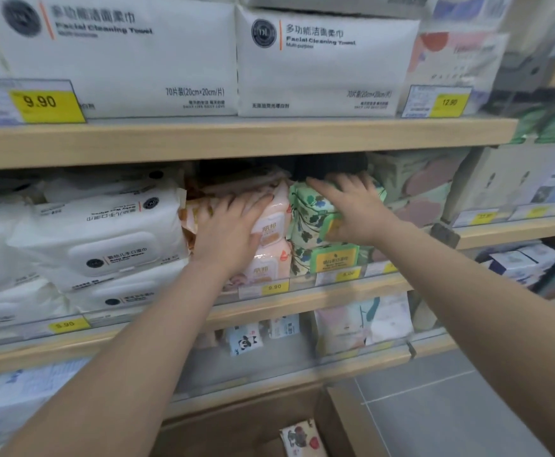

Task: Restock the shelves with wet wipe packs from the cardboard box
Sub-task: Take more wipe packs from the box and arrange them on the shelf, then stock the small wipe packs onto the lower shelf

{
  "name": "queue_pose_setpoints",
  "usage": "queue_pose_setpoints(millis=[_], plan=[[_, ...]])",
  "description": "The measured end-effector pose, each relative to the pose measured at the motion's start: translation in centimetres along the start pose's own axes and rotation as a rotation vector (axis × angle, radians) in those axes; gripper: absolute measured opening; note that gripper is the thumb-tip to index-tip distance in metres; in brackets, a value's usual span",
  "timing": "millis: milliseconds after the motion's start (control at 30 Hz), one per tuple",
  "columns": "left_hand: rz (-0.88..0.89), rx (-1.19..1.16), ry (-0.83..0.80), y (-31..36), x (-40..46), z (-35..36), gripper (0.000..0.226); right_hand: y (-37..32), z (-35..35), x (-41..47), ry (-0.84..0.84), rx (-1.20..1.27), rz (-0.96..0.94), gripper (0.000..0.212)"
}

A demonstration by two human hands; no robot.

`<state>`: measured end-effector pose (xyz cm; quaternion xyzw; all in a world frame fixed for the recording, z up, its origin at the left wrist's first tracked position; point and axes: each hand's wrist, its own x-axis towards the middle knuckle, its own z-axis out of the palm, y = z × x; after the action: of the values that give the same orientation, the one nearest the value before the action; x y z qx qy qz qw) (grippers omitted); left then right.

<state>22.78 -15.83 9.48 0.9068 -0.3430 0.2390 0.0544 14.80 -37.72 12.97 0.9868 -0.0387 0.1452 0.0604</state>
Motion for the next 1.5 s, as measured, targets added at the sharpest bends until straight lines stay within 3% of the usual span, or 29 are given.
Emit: queue_pose_setpoints(millis=[133, 267, 400, 500, 633, 733, 900, 1033, 1167, 1267, 1367, 1500], plan=[[0.038, 0.011, 0.055, 0.0, -0.2, 0.3, 0.066, -0.2, 0.1, -1.8, 0.108, 0.097, -0.006, 0.101], [0.075, -0.096, 0.165, 0.8, -2.9, 0.6, 0.06, -1.2, 0.3, -5.4, 0.205, 0.204, -0.031, 0.085], [0.089, -0.245, 0.058, 2.7, -11.3, 3.7, 0.055, -3.8, 4.0, -11.0, 0.196, 0.362, -0.011, 0.069], [0.051, -0.302, -0.081, 2.9, -18.7, 7.3, 0.052, -6.7, 8.2, -15.7, 0.085, 0.521, 0.075, 0.065], [-0.072, -0.264, -0.352, 2.2, -26.5, 10.7, 0.065, -11.7, 13.6, -23.0, -0.13, 0.702, 0.261, 0.061], [-0.171, -0.241, -0.522, 1.9, -29.6, 12.1, 0.068, -15.2, 16.9, -28.1, -0.325, 0.737, 0.358, 0.063], [-0.176, -0.267, -0.547, 2.4, -31.6, 13.3, 0.064, -18.4, 20.9, -33.6, -0.63, 0.566, 0.581, 0.077], [-0.187, -0.264, -0.572, 2.5, -31.8, 13.5, 0.064, -18.8, 22.3, -34.1, -0.74, 0.464, 0.58, 0.084], [-0.198, -0.27, -0.626, 2.7, -31.5, 12.9, 0.067, -18.5, 22.2, -33.7, -0.752, 0.448, 0.584, 0.073], [-0.253, -0.35, -0.659, 3.5, -32.1, 11.9, 0.068, -18.5, 21.0, -33.8, -0.653, 0.518, 0.582, 0.075], [-0.333, -0.493, -0.711, 5.5, -33.6, 10.4, 0.062, -18.8, 19.1, -32.8, -0.52, 0.674, 0.593, 0.08], [-0.366, -0.664, -0.814, 8.3, -34.8, 7.9, 0.044, -19.4, 16.5, -30.4, -0.387, 0.975, 0.76, 0.075]])
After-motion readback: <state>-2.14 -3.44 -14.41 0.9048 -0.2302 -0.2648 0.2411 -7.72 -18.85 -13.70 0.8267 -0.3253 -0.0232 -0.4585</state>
